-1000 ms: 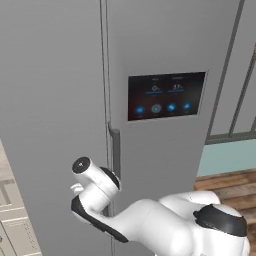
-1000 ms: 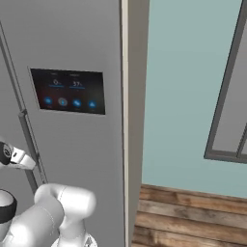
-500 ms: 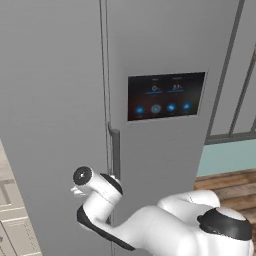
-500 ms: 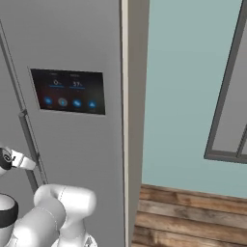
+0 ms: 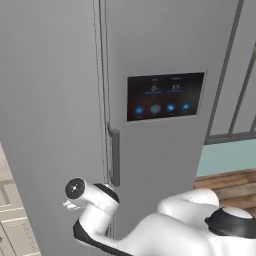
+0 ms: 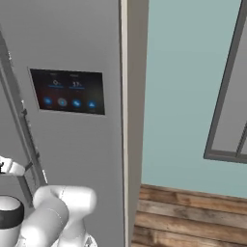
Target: Open the freezer door, pick up the ice cube tray from the freezer, and place it on the dining counter.
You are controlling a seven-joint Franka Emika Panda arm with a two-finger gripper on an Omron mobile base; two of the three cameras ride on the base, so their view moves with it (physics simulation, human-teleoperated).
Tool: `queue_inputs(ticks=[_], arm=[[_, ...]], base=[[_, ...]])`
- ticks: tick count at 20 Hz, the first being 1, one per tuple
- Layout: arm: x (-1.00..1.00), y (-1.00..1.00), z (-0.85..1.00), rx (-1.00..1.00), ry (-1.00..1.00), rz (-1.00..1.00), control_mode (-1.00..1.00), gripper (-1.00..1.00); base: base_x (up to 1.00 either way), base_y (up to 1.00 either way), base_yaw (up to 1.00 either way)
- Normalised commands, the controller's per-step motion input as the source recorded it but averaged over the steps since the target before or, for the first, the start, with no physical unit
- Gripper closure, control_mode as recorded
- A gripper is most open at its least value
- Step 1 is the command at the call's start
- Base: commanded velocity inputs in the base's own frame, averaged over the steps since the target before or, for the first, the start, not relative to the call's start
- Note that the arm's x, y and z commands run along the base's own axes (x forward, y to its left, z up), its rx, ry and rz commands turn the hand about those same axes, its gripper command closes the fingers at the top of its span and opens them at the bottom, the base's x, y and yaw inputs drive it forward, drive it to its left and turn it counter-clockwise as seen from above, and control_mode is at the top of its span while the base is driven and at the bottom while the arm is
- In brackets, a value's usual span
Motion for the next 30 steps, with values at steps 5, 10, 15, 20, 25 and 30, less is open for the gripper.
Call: queue_inputs(ticks=[5,10,15,20,25,30], arm=[[-1.00,1.00,-0.04,0.00,0.00,0.32,-1.00,1.00],[-1.00,1.00,-0.12,0.00,0.02,0.34,-1.00,1.00],[-0.76,0.70,-0.08,0.01,0.08,0.19,-1.00,-1.00],[-0.53,-0.68,0.61,0.21,0.02,0.03,-1.00,-1.00],[-0.61,-0.98,0.94,0.32,0.00,0.06,-1.00,-1.00],[-0.85,-1.00,0.94,0.35,0.00,0.12,-1.00,-1.00]], base=[[0.00,0.00,0.00],[0.00,0.00,0.00],[0.00,0.00,0.00],[0.00,0.00,0.00],[0.00,0.00,0.00],[0.00,0.00,0.00]])
